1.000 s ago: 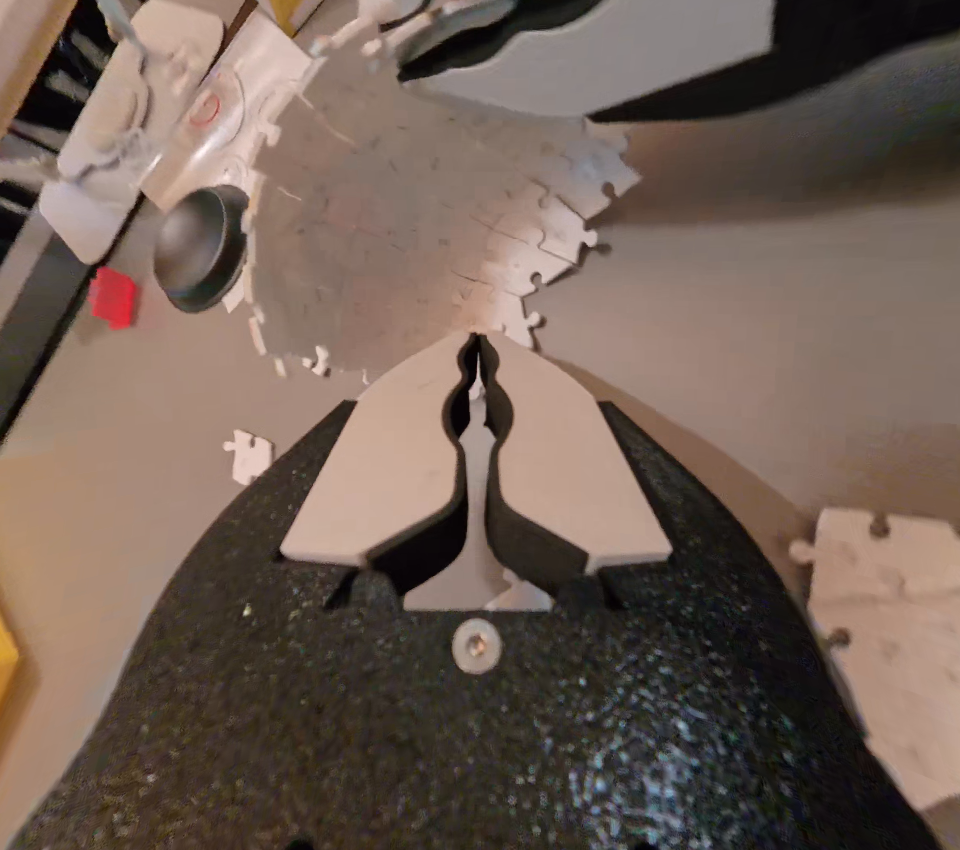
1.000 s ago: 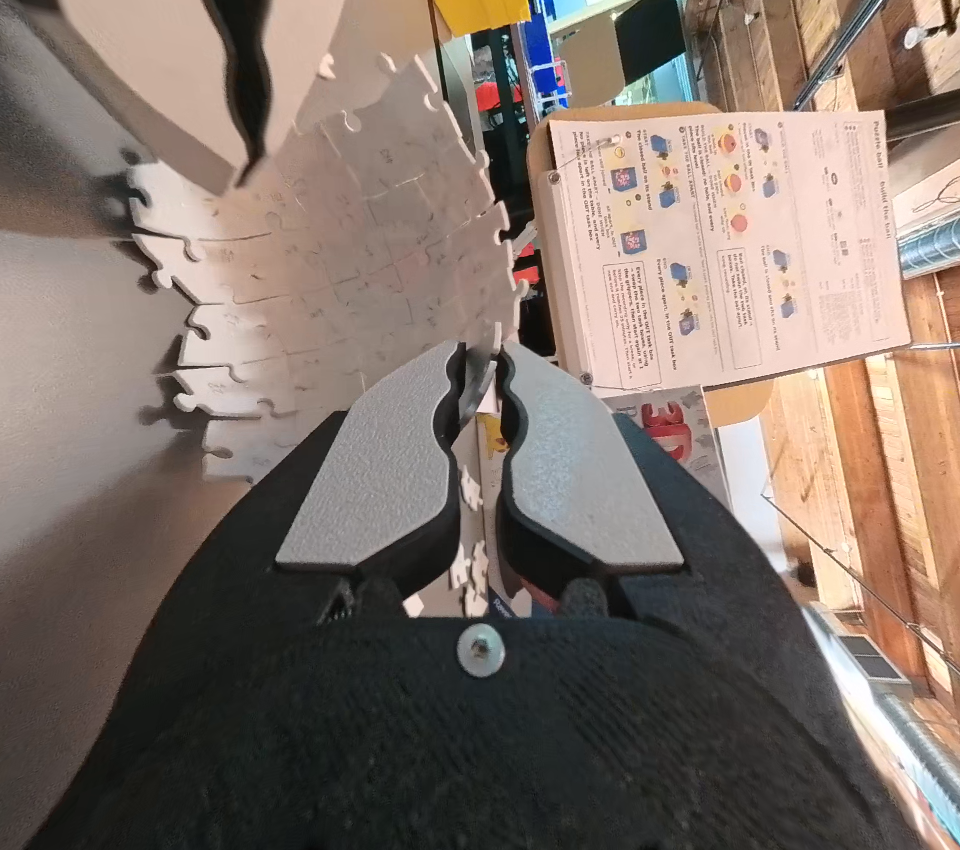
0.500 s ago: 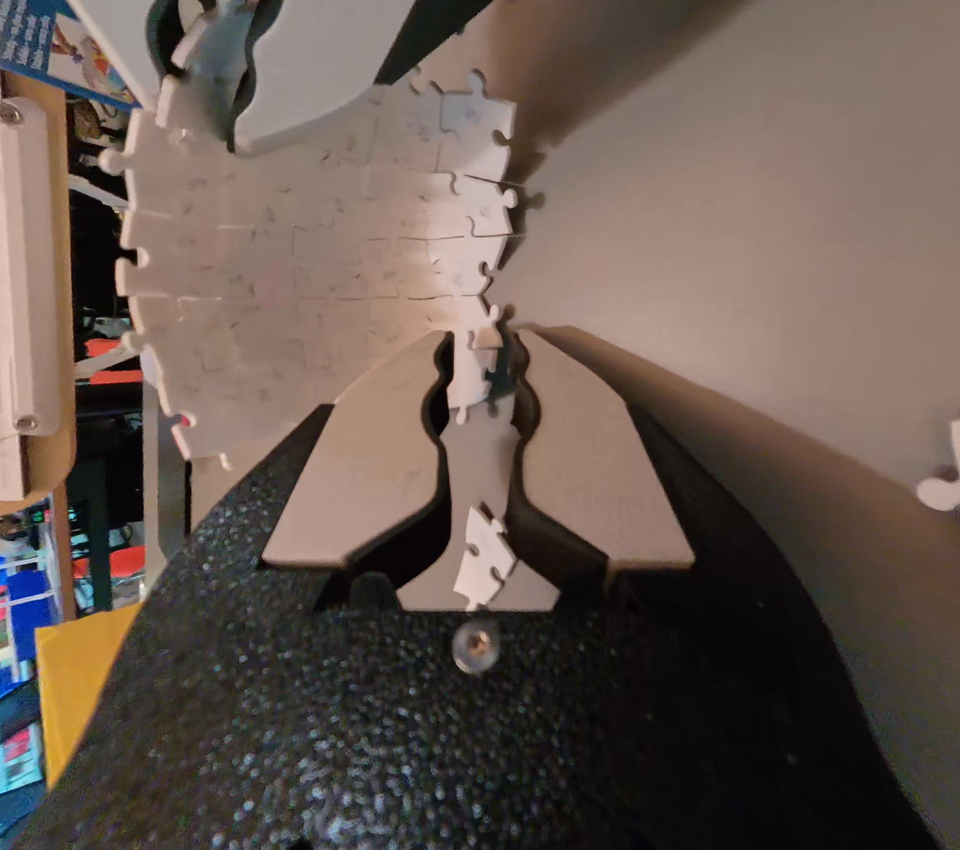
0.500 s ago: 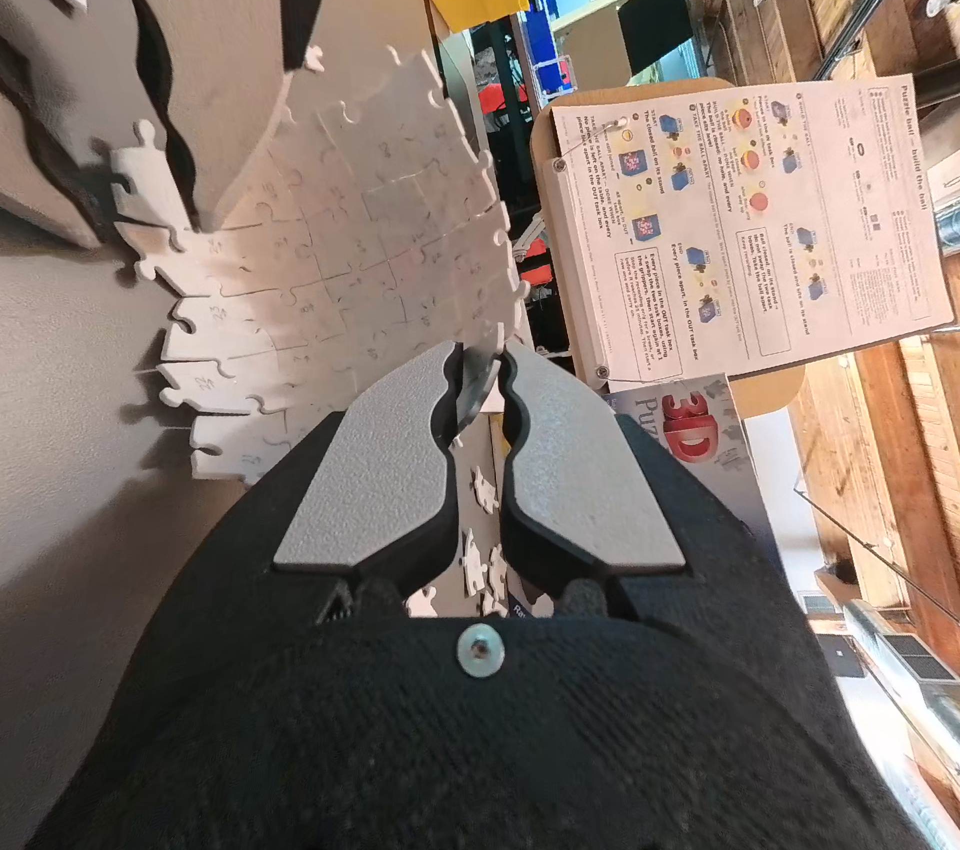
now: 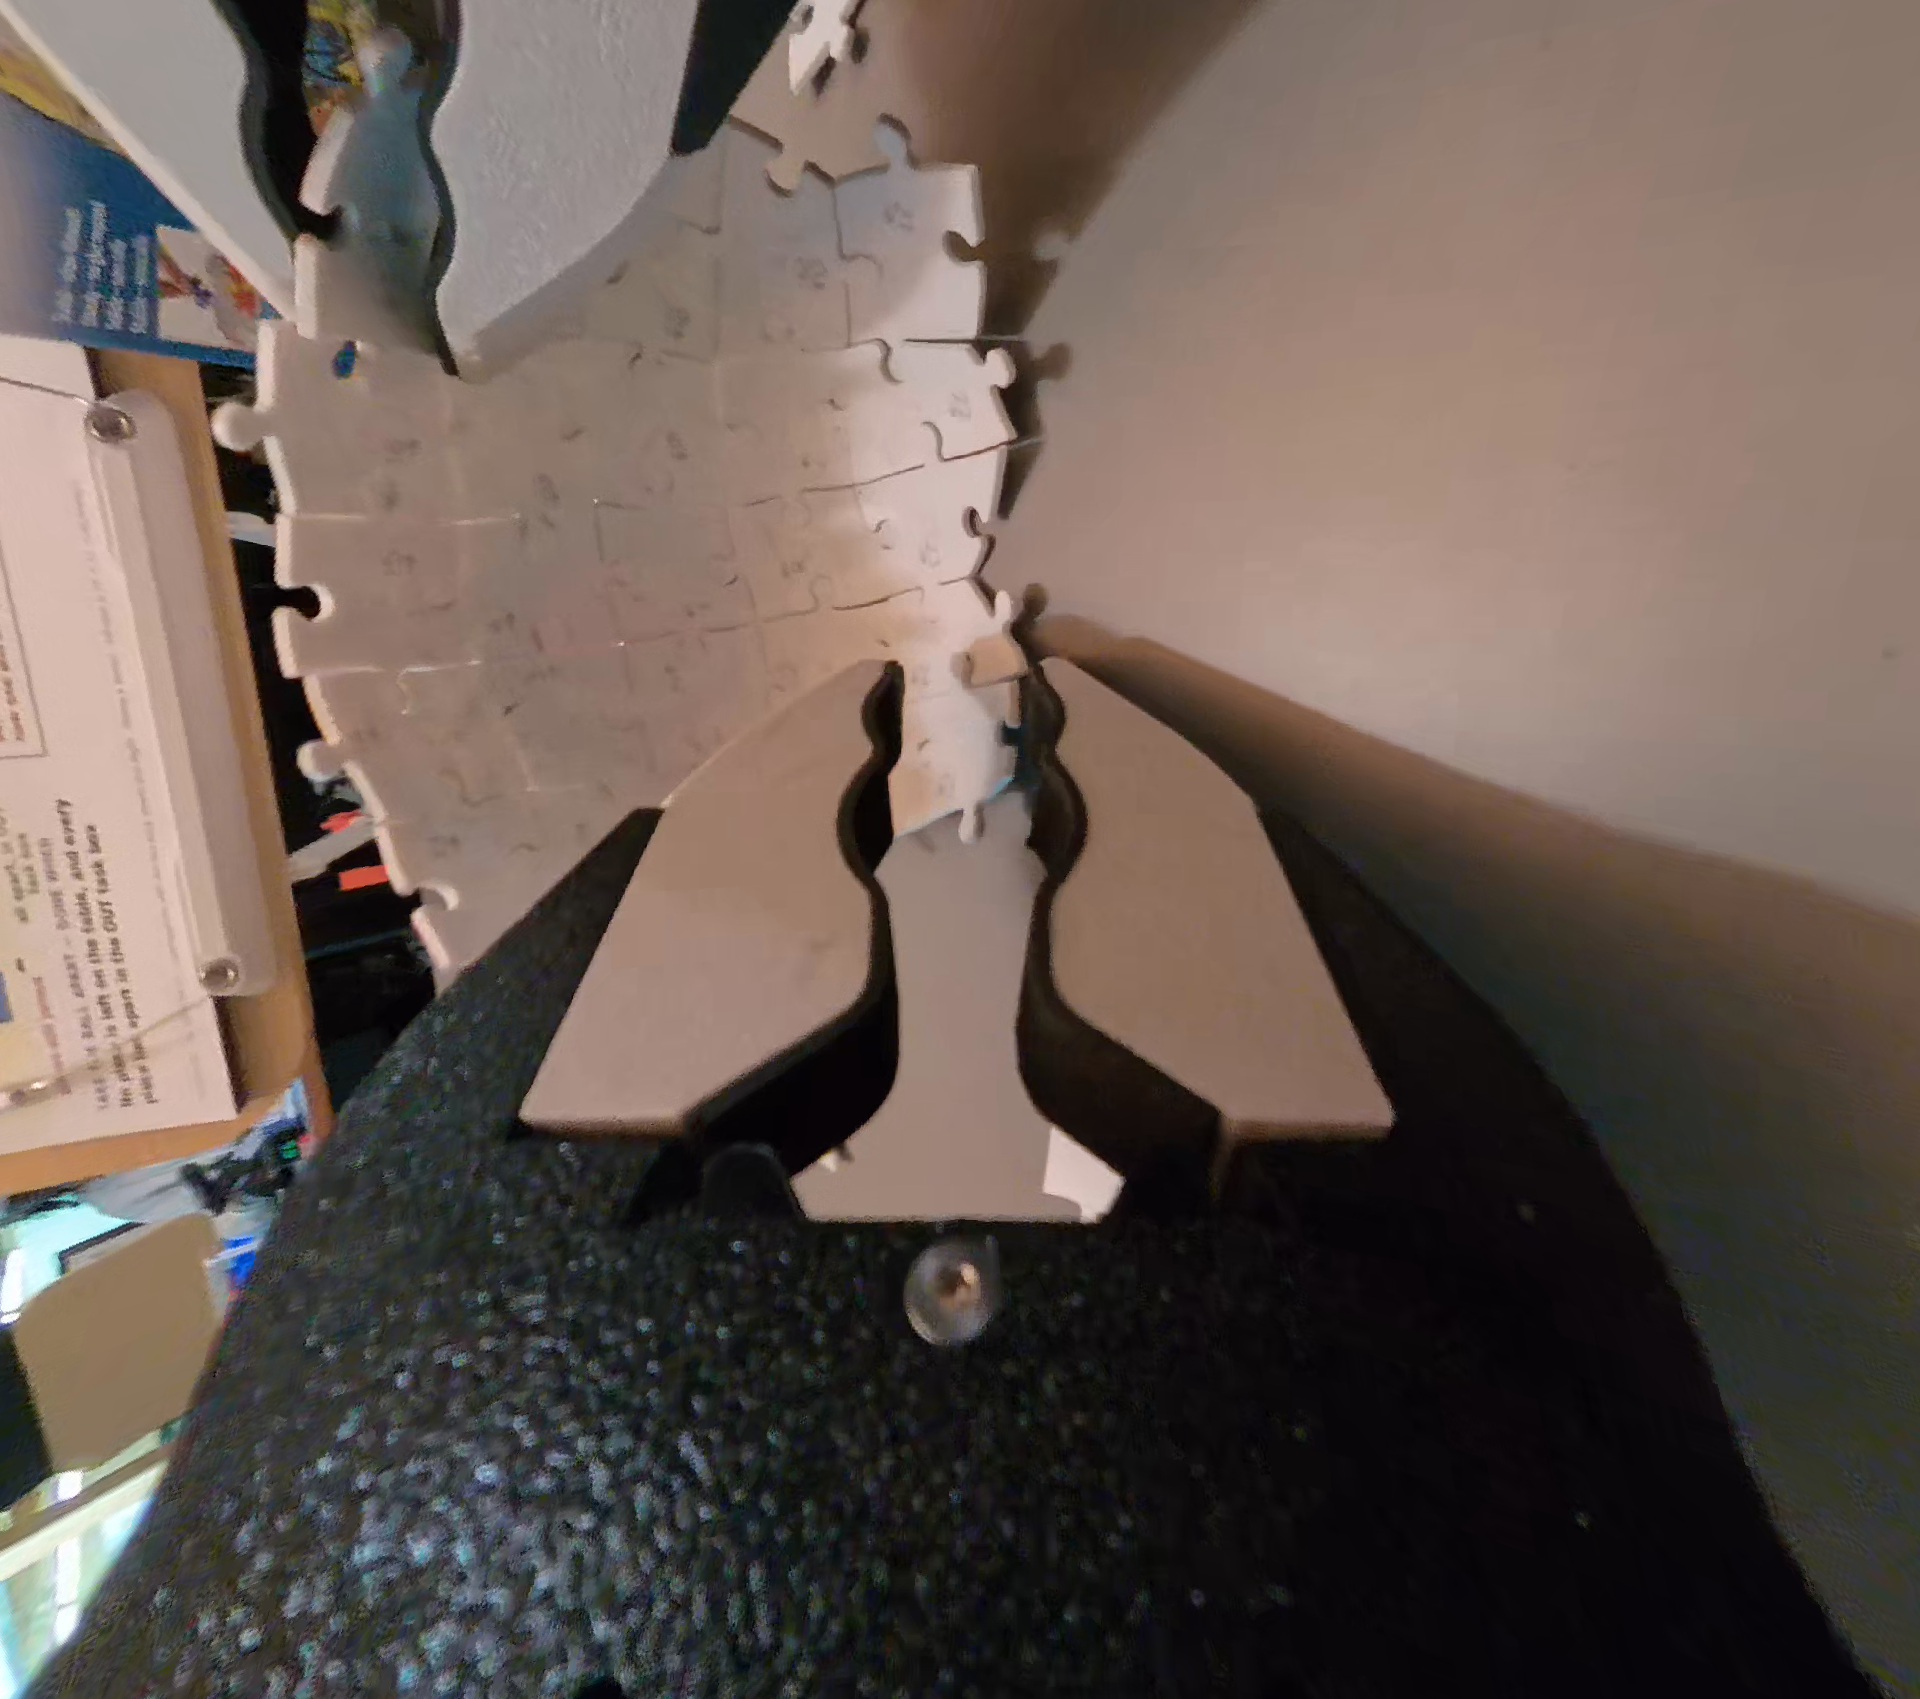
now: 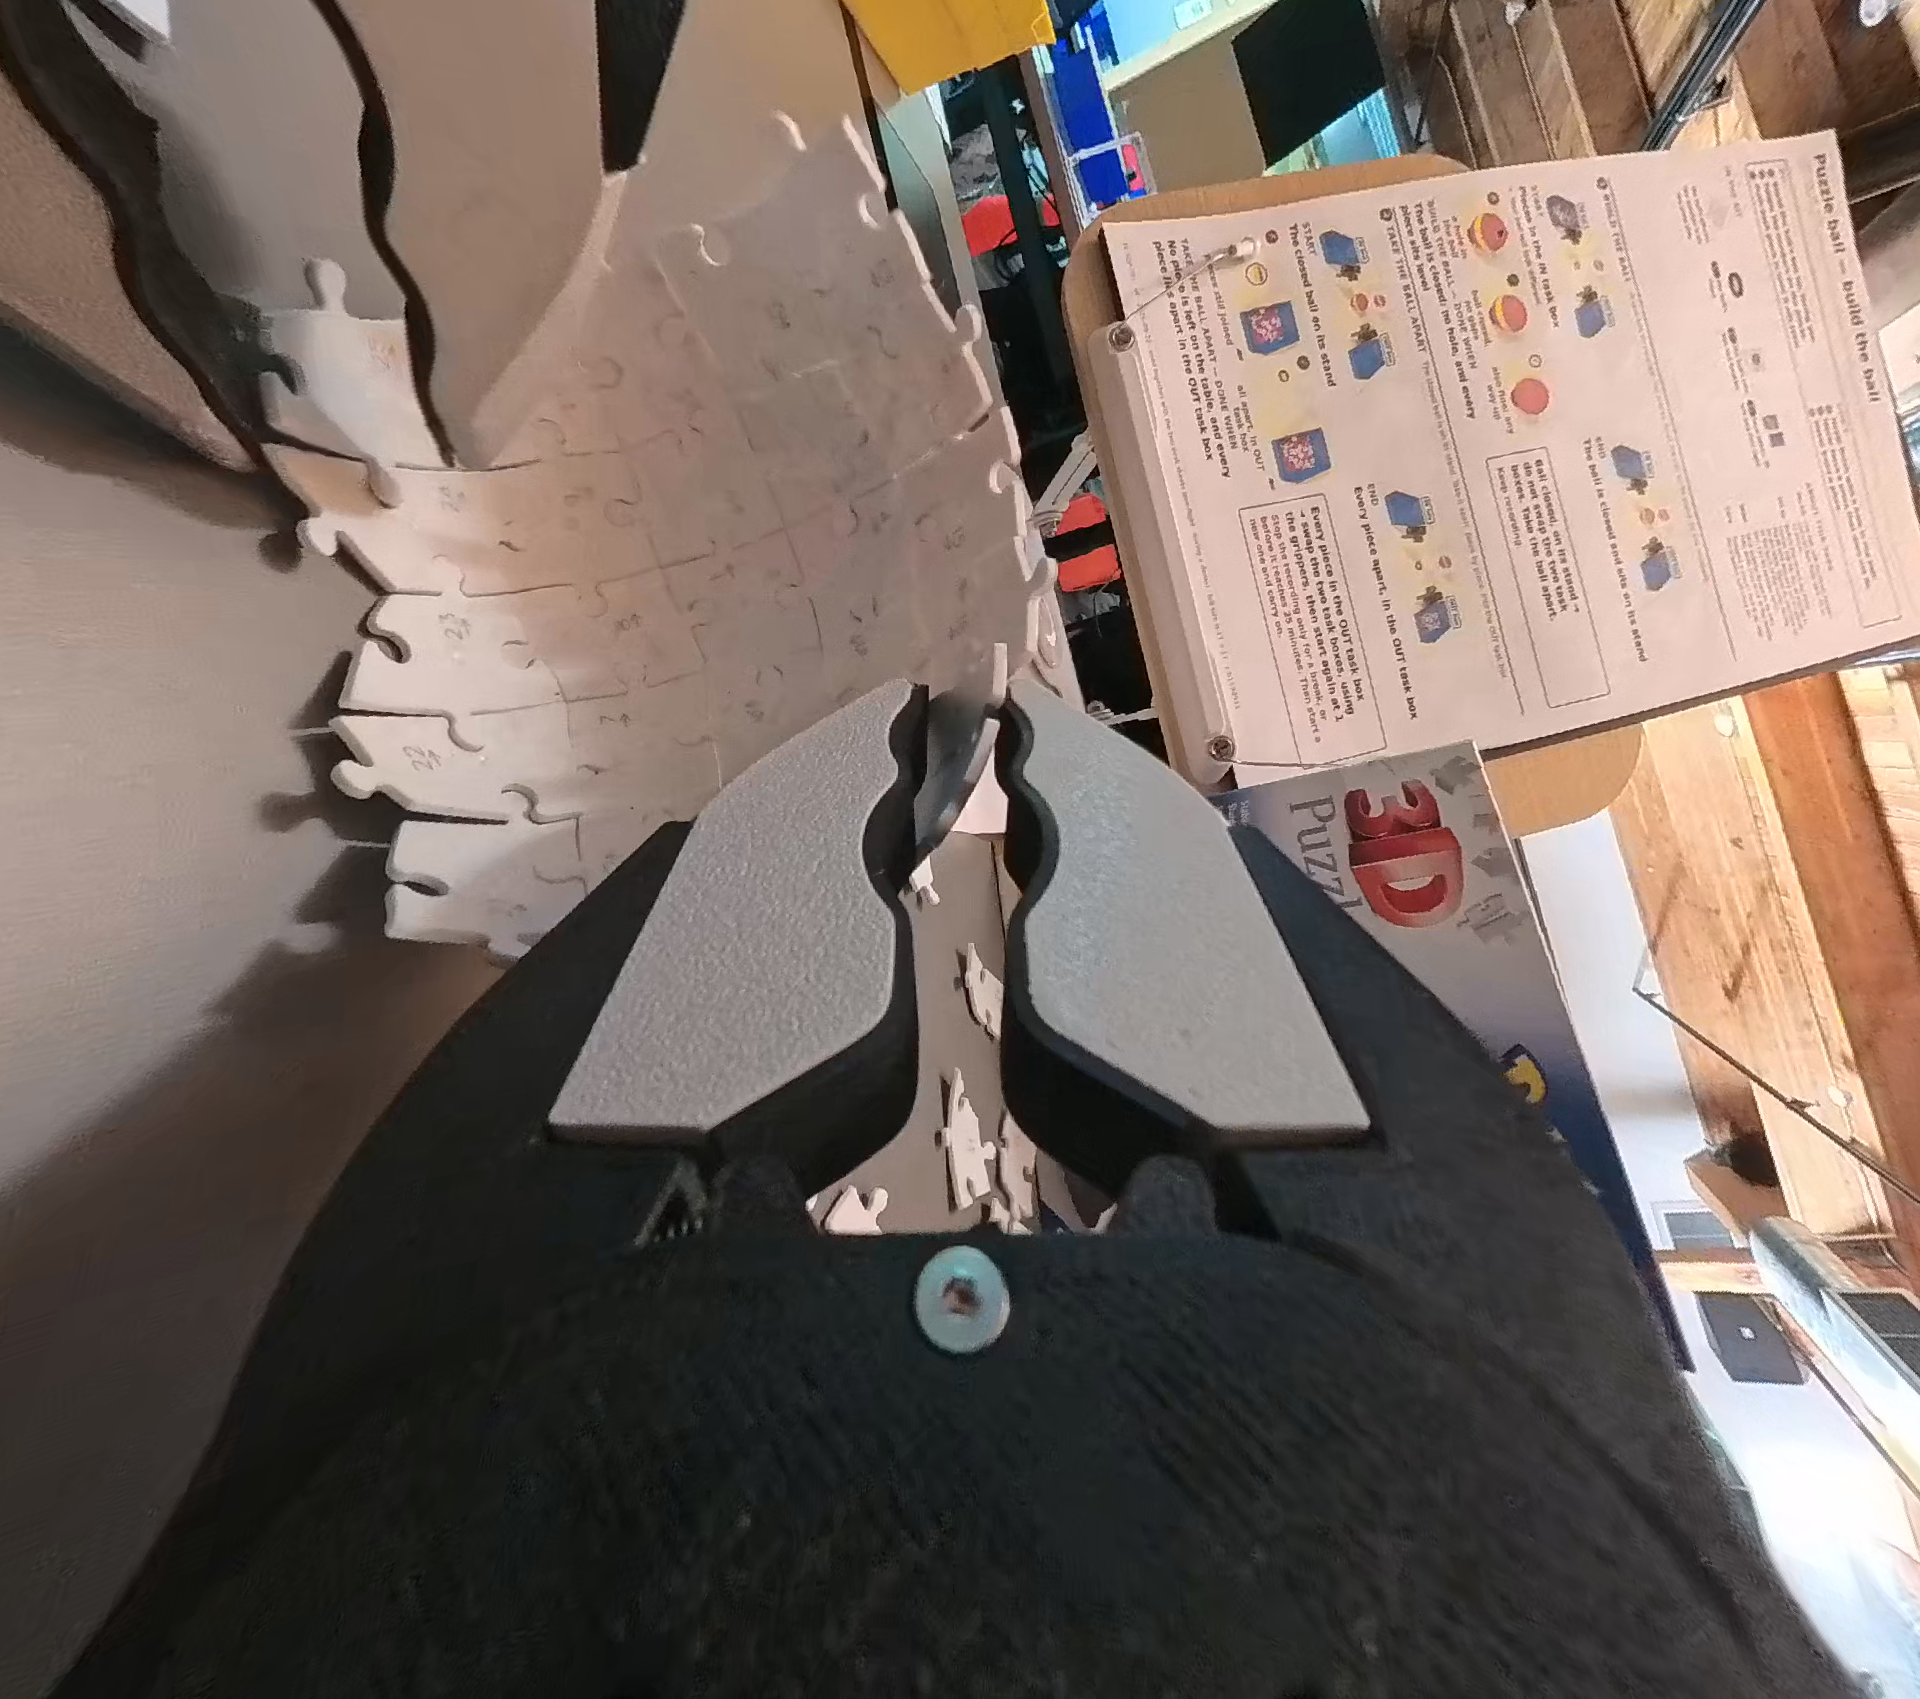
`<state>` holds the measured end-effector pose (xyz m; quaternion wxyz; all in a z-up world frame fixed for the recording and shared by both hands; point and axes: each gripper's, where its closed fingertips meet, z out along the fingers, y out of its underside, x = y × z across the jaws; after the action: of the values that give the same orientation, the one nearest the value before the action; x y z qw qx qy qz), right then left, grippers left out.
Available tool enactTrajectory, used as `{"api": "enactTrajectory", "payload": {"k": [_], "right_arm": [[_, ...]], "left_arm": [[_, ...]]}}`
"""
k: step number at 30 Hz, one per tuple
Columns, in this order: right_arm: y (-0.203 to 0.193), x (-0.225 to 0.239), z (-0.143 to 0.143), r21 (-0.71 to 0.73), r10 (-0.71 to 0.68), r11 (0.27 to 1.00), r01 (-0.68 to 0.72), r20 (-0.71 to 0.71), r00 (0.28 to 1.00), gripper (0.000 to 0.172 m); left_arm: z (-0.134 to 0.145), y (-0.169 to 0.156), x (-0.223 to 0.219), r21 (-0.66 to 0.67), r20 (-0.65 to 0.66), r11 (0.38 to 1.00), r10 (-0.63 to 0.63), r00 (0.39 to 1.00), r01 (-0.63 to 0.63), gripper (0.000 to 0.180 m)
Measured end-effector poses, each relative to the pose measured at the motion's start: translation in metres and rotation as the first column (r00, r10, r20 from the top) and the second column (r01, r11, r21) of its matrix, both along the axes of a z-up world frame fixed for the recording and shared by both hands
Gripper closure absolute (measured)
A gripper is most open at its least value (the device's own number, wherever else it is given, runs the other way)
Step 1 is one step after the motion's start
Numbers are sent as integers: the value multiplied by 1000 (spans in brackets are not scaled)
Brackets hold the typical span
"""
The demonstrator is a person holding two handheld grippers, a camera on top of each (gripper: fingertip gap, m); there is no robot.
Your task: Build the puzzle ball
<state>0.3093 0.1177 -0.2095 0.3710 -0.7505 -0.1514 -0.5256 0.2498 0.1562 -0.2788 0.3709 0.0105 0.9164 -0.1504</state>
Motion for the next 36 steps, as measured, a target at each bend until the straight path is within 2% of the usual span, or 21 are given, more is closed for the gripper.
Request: {"api": "enactTrajectory", "payload": {"k": [9, 14, 17, 19, 21, 23, 26, 29, 36], "right_arm": [[1, 0, 2, 18, 20, 1000, -20, 14, 1000, 161], [2, 0, 3, 1, 18, 1000, -18, 32, 999, 161], [4, -3, 3, -2, 25, 1000, -25, 47, 999, 161], [5, -5, 5, -9, 28, 1000, -28, 61, 998, 161], [6, -6, 6, -15, 31, 999, -30, 76, 997, 161], [7, -7, 7, -17, 38, 999, -36, 91, 995, 161], [10, -10, 8, -14, 44, 999, -43, 103, 994, 162], [11, -11, 9, -17, 44, 999, -42, 112, 993, 162], [10, -9, 8, -17, 36, 999, -35, 109, 993, 162]], "left_arm": [[-2, 6, 9, 179, 93, 983, -58, 994, 40, 164], [-4, 7, 8, 157, 64, 987, -33, 997, 23, 168], [0, 8, 3, 57, -5, 998, 28, 1000, -28, 163], [9, 2, -4, -105, -92, 991, 70, 993, -79, 168], [21, -4, -10, -264, -173, 956, 81, 982, -126, 171], [32, -3, -4, -354, -162, 916, 139, 977, -189, 175], [22, 11, 12, -262, -79, 925, 262, 962, -274, 180], [7, 15, 19, -163, -10, 945, 287, 958, -285, 180], [-4, 14, 26, -159, -19, 929, 335, 942, -334, 180]]}}
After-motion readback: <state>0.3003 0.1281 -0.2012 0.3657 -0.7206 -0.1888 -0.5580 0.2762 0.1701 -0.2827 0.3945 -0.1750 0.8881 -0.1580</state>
